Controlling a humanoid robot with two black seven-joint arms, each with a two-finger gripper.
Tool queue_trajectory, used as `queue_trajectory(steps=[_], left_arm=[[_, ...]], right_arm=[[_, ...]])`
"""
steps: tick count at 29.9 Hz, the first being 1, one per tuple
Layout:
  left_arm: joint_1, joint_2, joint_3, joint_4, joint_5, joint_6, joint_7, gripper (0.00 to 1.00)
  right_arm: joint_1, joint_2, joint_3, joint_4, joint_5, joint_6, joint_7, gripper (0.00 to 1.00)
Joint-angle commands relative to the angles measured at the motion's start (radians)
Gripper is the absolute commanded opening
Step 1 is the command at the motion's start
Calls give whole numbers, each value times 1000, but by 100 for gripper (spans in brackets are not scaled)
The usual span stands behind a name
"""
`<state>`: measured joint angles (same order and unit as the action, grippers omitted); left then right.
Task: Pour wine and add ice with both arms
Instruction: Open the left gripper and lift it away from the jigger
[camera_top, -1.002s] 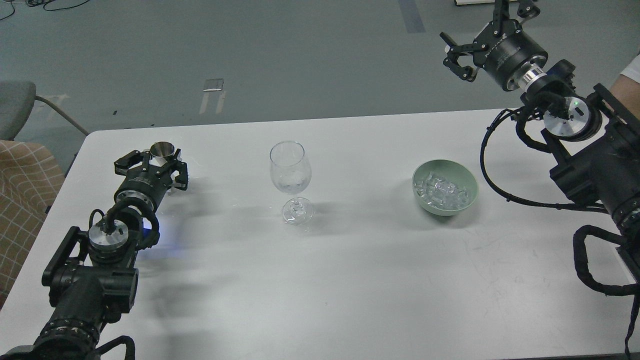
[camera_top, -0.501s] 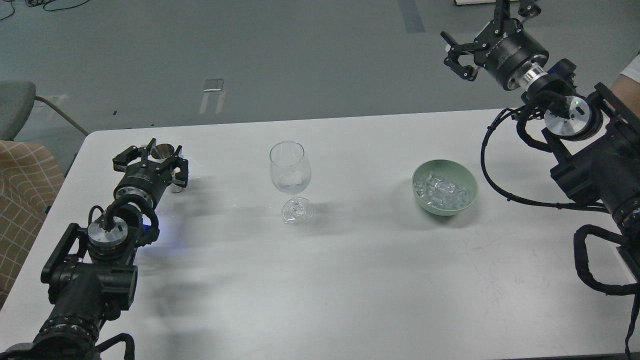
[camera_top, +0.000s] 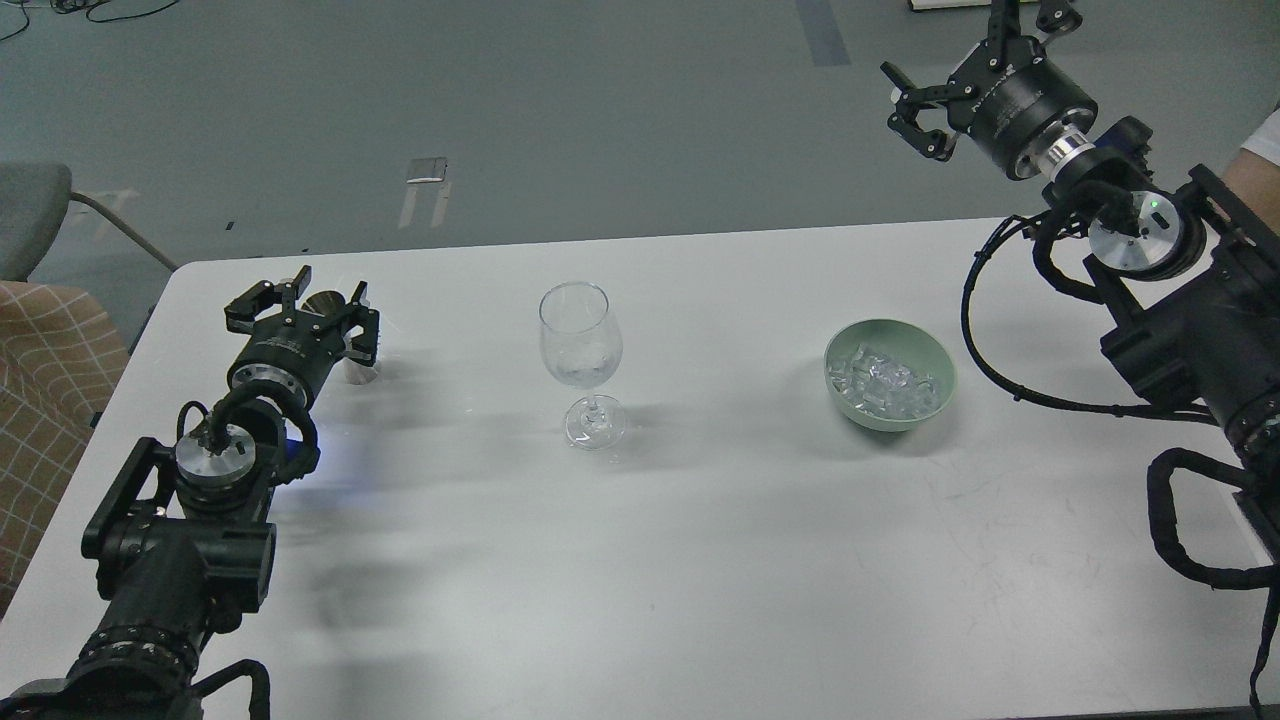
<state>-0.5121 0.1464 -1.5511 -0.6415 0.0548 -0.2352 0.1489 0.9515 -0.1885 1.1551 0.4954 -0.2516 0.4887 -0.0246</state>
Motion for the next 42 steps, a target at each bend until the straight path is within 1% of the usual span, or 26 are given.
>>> queue_trajectory(steps=[1, 10, 11, 12, 15, 16, 17, 19, 21, 23, 25, 27, 29, 32, 37, 39, 42], left_arm=[[-5, 4, -1, -29, -1, 4, 0, 65], [-11, 35, 2, -164, 2, 22, 6, 66], [-13, 38, 2, -170, 3, 28, 6, 67], [-23, 47, 2, -176, 8, 45, -6, 75], [-78, 76, 23, -178, 31, 82, -9, 83], [-88, 87, 37, -178, 39, 85, -8, 86], [-104, 110, 64, -182, 52, 85, -8, 91], [-117, 133, 98, -205, 56, 88, -8, 96], [-138, 172, 159, -263, 56, 118, -6, 97], [-161, 186, 180, -265, 54, 155, -8, 98], [-177, 196, 181, -264, 54, 149, -12, 98], [-195, 197, 184, -257, 56, 132, -28, 98], [-210, 199, 184, -236, 56, 132, -38, 98], [-220, 193, 183, -211, 56, 128, -34, 97], [-223, 193, 167, -202, 43, 132, -22, 96], [-220, 191, 160, -202, 31, 116, -23, 96], [-210, 194, 157, -198, 26, 27, -44, 96]], right_arm=[[4, 0, 0, 0, 0, 0, -1, 100], [3, 0, 2, 2, 2, 0, -1, 100], [3, 0, 3, 2, 2, 0, -1, 100], [4, 0, 5, 2, 2, 0, -1, 100], [24, -3, 3, 2, 2, 0, -1, 100], [29, -3, 3, 2, 0, 0, 0, 100], [35, -2, 2, -1, -2, 0, 3, 100], [35, 0, 3, 0, -2, 0, 5, 100], [35, -2, 3, 0, -2, 0, 6, 100], [39, -3, 0, 2, -5, 0, 6, 100], [42, -6, -3, 3, -18, 0, 6, 100], [43, -11, -11, 18, -78, 0, 12, 100], [44, -17, -40, 55, -199, 0, 25, 100], [41, -32, -55, 87, -306, 0, 46, 100], [44, -77, -86, 135, -452, 0, 51, 100], [41, -97, -119, 179, -501, 0, 51, 100], [56, -132, -213, 265, -566, 0, 51, 100]])
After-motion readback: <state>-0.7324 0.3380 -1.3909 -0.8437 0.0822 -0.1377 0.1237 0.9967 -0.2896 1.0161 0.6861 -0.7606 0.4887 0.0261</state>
